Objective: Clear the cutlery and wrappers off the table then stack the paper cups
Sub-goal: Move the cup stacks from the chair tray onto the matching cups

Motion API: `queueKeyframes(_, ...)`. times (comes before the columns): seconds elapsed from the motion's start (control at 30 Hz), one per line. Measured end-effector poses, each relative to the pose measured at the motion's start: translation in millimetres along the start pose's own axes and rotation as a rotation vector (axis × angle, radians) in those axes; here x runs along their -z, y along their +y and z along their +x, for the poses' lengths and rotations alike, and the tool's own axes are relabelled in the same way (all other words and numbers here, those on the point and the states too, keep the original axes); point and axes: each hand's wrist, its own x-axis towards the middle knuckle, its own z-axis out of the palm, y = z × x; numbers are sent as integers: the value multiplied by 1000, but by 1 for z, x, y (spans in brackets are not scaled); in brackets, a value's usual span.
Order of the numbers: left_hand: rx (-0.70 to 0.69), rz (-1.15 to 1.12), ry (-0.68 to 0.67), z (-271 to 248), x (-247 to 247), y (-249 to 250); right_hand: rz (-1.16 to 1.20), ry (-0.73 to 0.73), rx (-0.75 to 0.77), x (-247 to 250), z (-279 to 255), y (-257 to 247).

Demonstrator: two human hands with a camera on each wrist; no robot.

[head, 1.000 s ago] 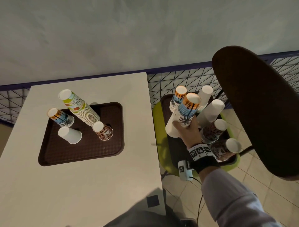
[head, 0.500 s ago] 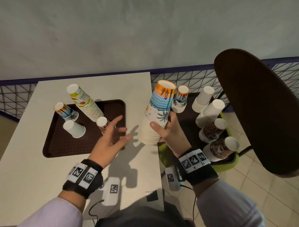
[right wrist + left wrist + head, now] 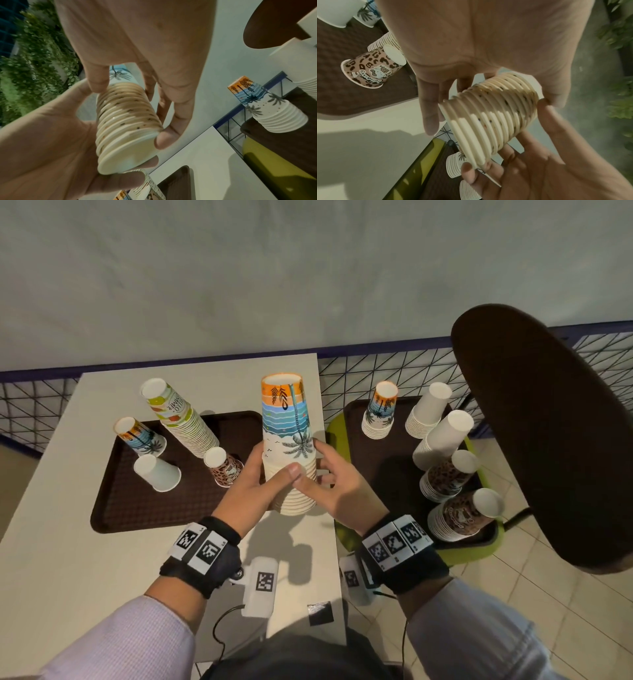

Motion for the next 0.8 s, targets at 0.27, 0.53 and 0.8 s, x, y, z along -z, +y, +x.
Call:
queueKeyframes(0.27, -16, -42, 60, 7, 5, -4, -100, -45, -21, 4, 1, 7)
queueKeyframes(0.53, 35, -51, 141, 6, 9, -8, -19, 346, -182, 56, 27, 35)
queueKeyframes(0.8, 53, -133, 193, 8, 16, -13, -123, 646, -360, 126, 95, 90)
